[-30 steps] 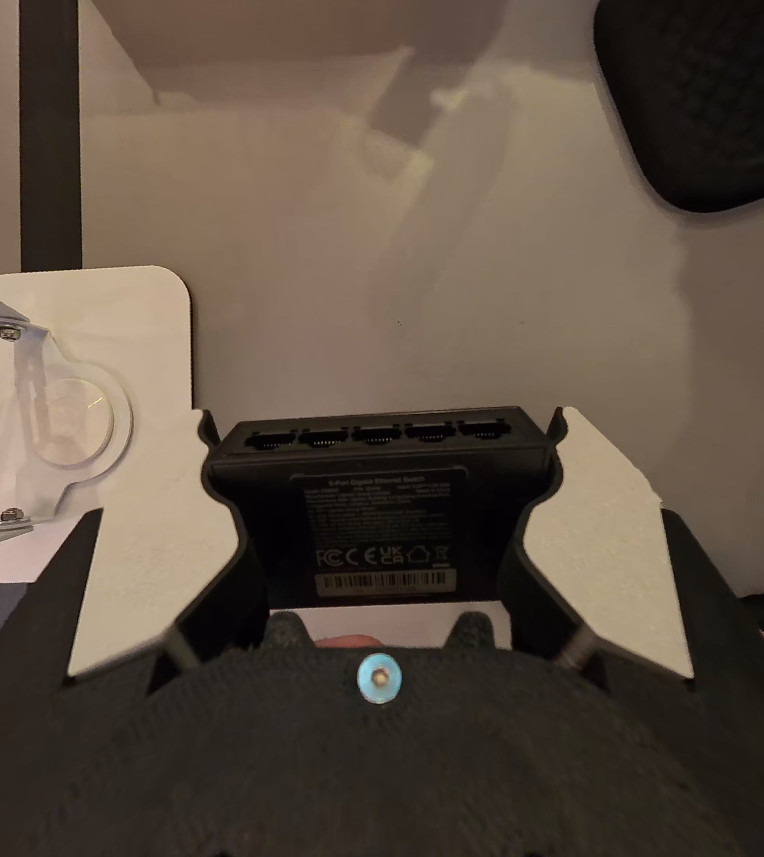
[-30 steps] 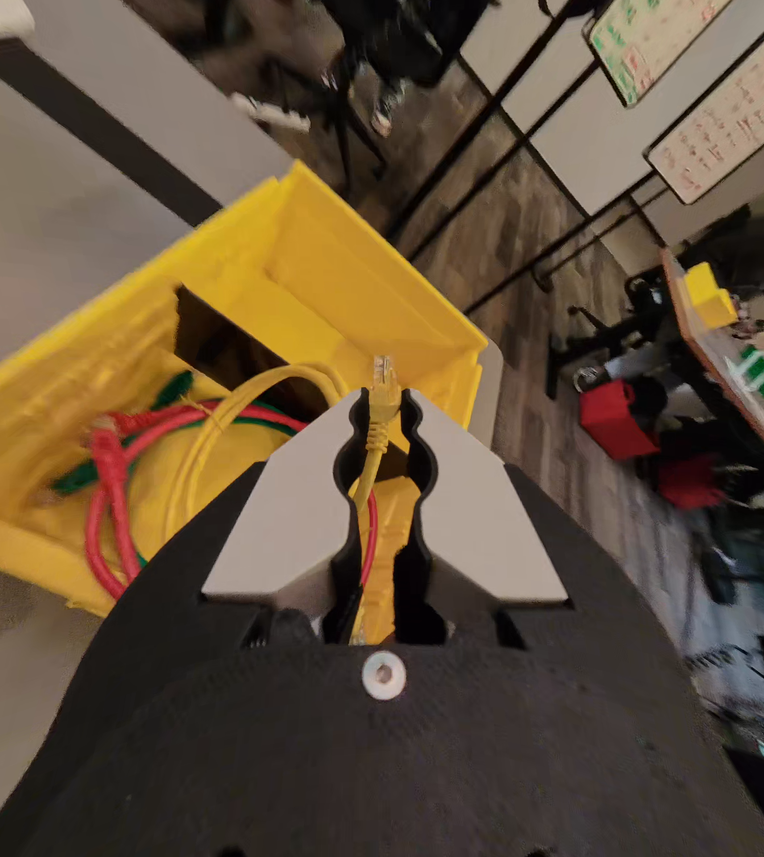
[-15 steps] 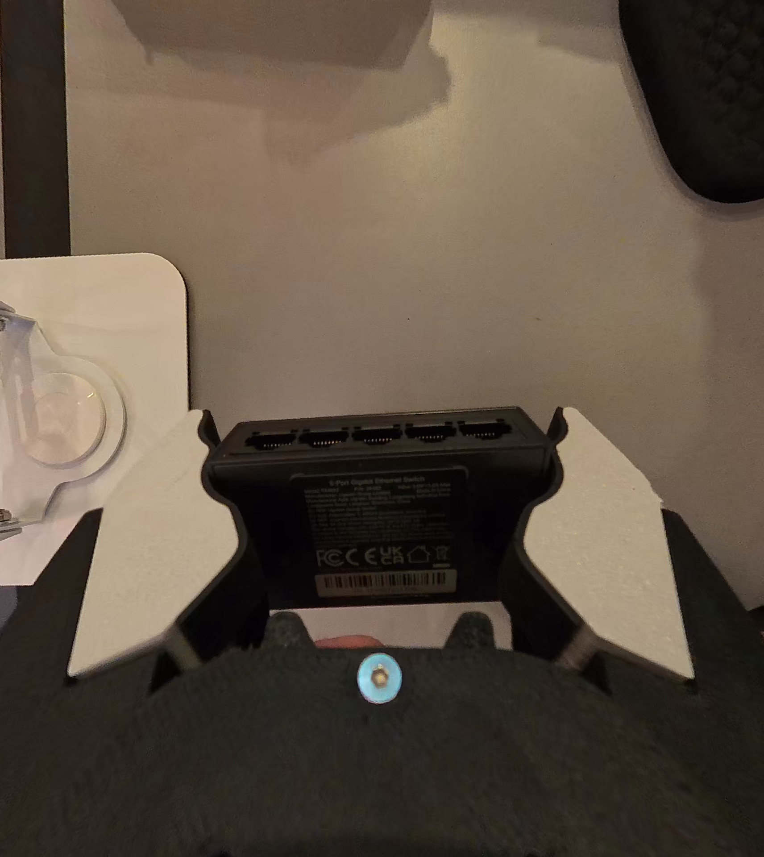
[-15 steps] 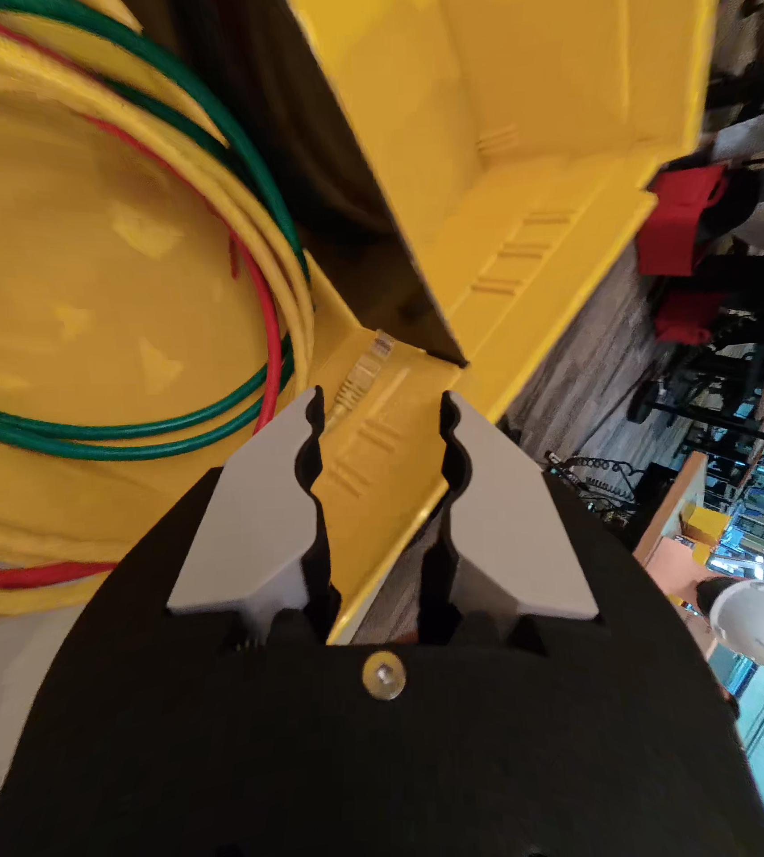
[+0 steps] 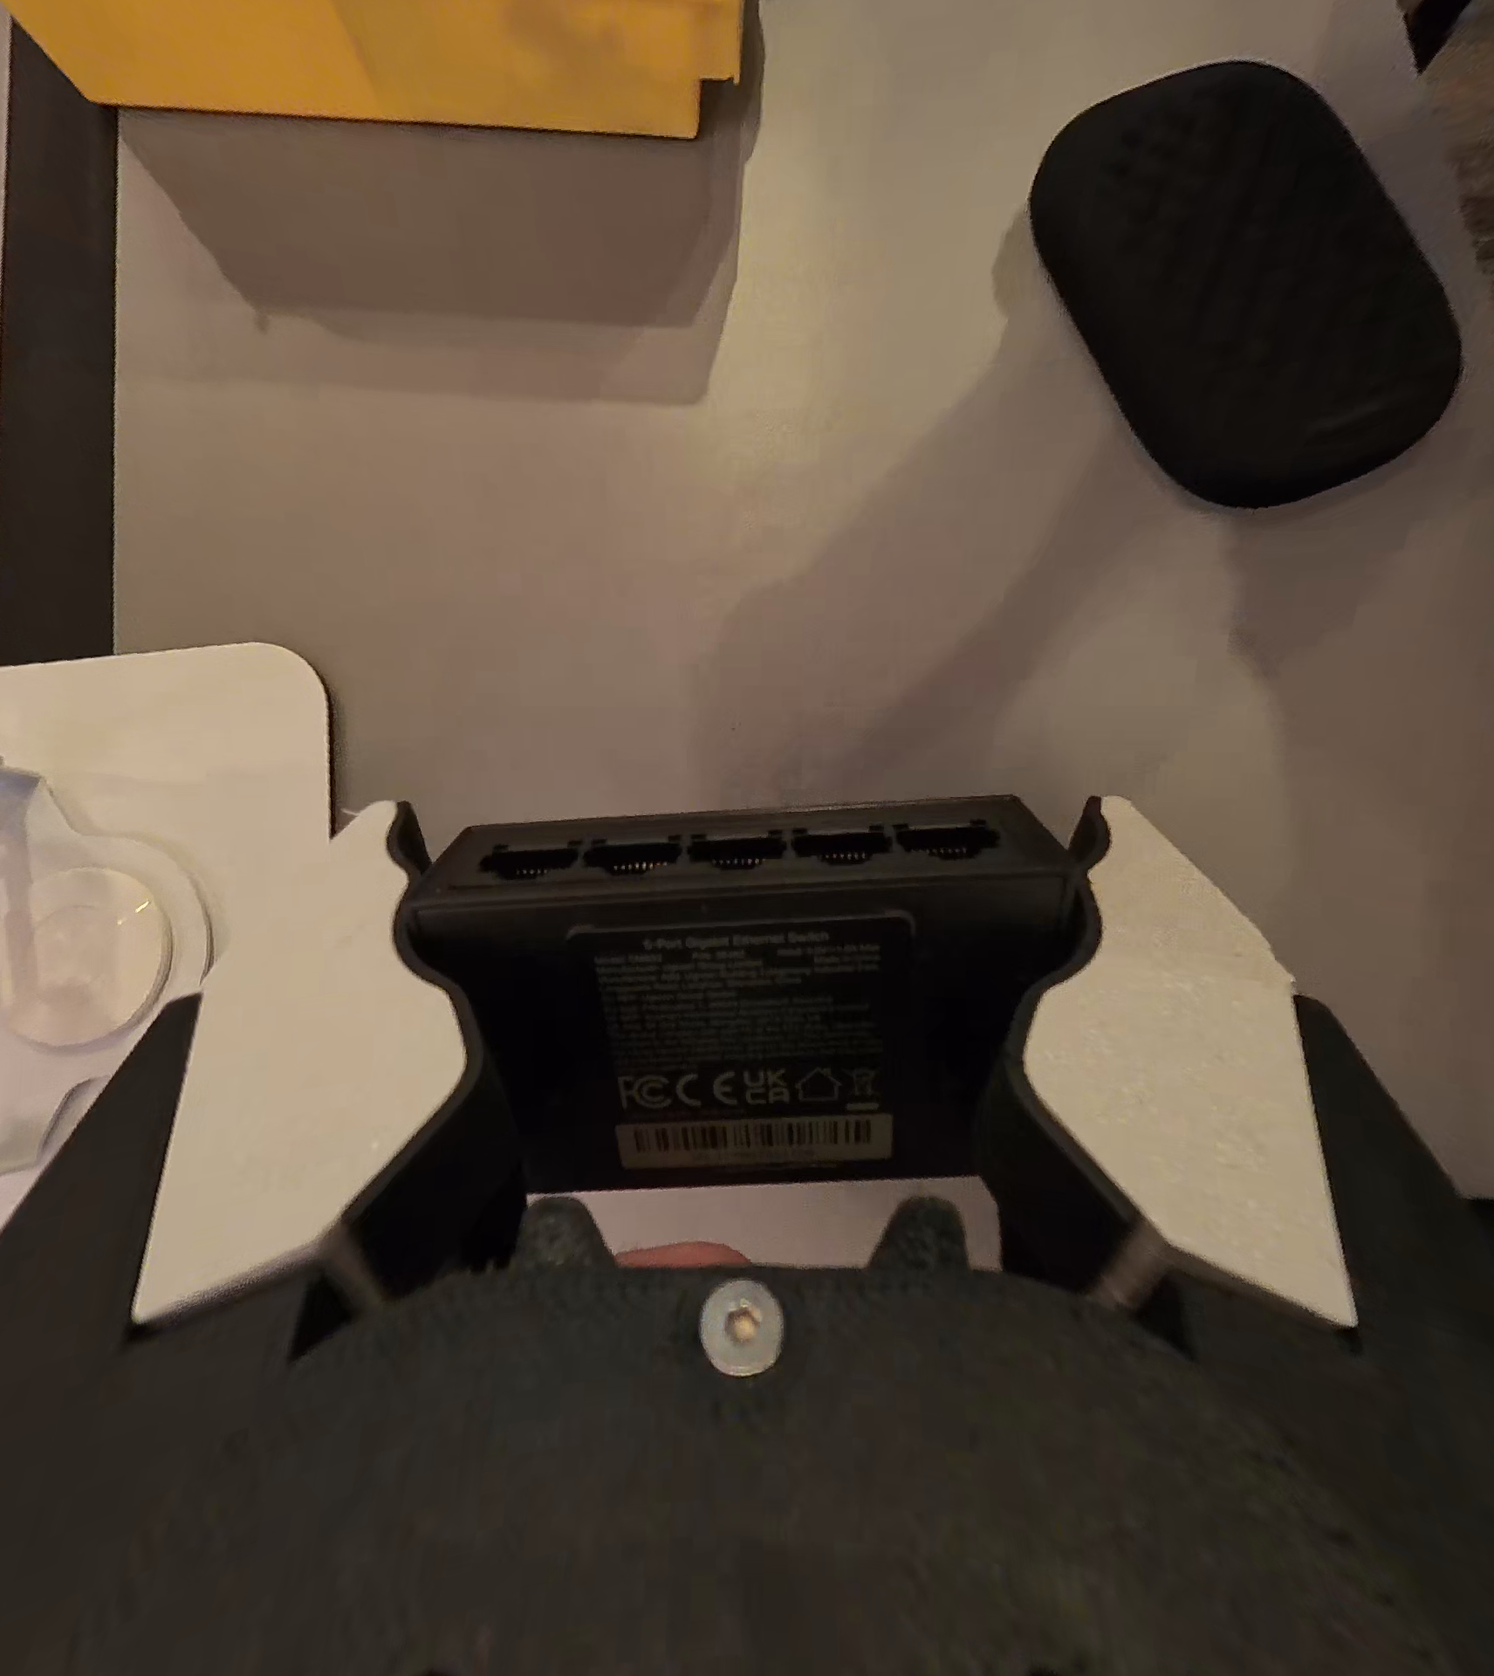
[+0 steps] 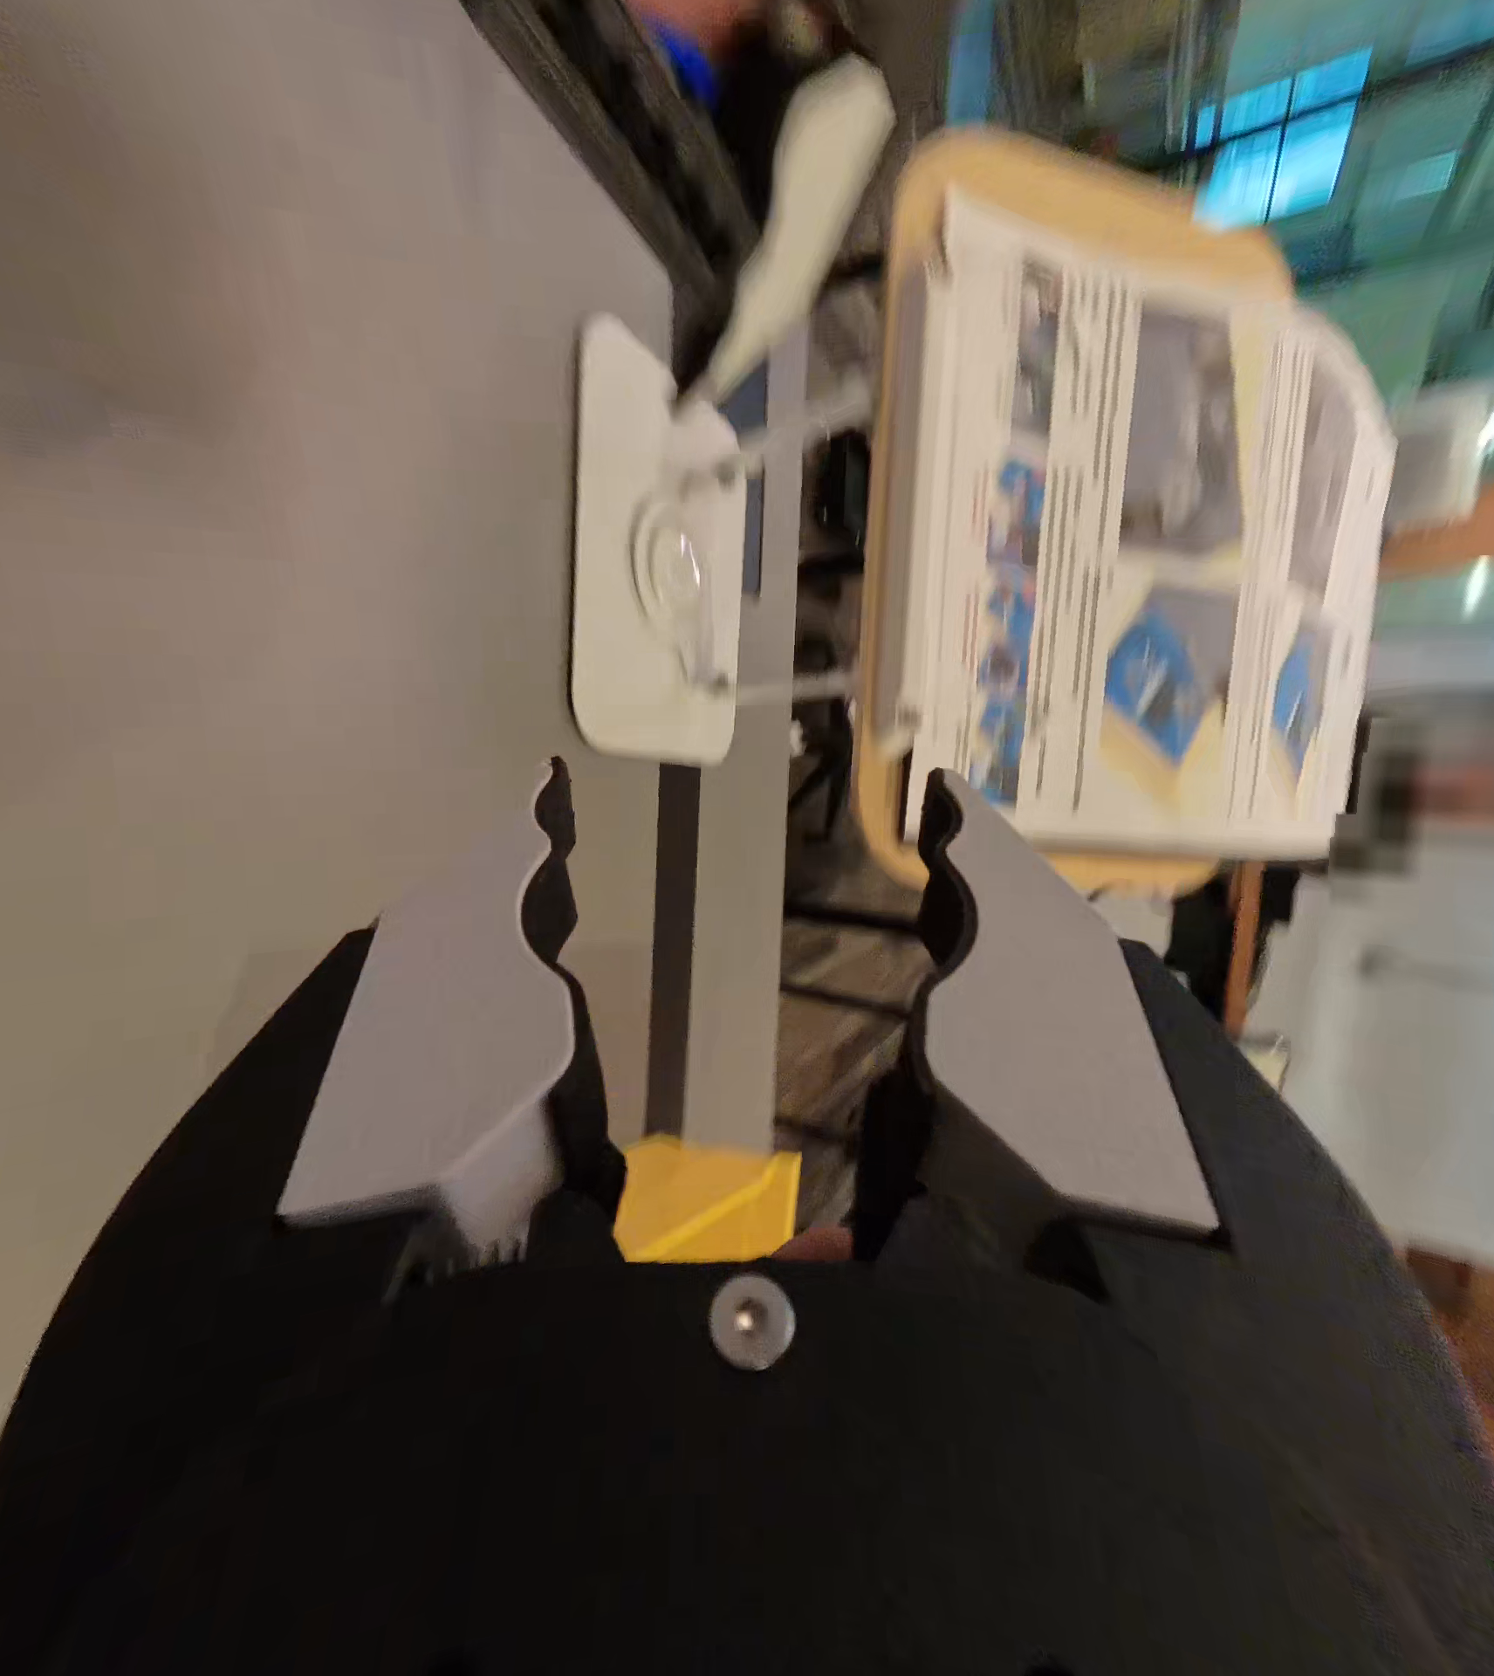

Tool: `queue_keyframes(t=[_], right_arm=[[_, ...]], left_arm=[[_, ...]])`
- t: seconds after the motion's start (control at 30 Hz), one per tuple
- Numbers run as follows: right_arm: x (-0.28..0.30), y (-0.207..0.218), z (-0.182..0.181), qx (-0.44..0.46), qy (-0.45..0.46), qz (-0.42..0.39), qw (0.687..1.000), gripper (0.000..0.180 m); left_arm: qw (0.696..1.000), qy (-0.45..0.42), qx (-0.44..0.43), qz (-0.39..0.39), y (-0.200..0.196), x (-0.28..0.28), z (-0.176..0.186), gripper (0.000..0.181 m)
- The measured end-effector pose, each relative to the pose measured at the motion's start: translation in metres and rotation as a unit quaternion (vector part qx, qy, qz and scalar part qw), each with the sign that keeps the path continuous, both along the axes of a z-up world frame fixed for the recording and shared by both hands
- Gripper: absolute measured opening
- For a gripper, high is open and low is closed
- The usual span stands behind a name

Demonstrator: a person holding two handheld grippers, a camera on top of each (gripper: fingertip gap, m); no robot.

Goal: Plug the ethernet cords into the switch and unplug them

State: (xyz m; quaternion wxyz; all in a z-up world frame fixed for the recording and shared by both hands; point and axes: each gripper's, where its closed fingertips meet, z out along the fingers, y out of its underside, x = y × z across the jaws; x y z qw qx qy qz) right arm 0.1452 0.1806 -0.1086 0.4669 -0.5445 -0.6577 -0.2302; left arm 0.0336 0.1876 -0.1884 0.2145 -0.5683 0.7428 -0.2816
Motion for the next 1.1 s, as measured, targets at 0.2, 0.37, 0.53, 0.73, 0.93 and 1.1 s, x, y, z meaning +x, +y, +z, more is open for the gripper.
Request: queue_keyframes(t=[0.2,0.37,0.53,0.73,0.93,1.1], right_arm=[[-0.097,-0.016,-0.033,0.022,-0.075,0.155,0.985,0.074],[-0.130,-0.017,-0.044,0.028,-0.089,0.210,0.973,0.062],[-0.142,-0.019,-0.053,0.017,-0.112,0.227,0.967,0.045],[-0.136,-0.019,-0.056,-0.003,-0.123,0.204,0.971,0.026],[-0.091,-0.016,-0.043,-0.057,-0.075,0.145,0.985,0.025],[0.009,0.010,-0.012,-0.105,-0.047,0.030,0.993,0.024]], left_arm=[[0.999,-0.013,-0.019,-0.047,-0.020,0.001,0.007,0.129],[0.995,-0.009,-0.025,-0.097,-0.045,0.002,0.010,0.129],[0.992,0.008,-0.021,-0.121,-0.058,0.007,0.005,0.129],[0.992,0.016,-0.027,-0.124,-0.062,0.013,0.001,0.127],[0.996,-0.049,-0.036,-0.070,-0.046,0.018,0.027,0.132],[0.994,-0.090,-0.044,-0.045,-0.027,0.010,0.042,0.096]])
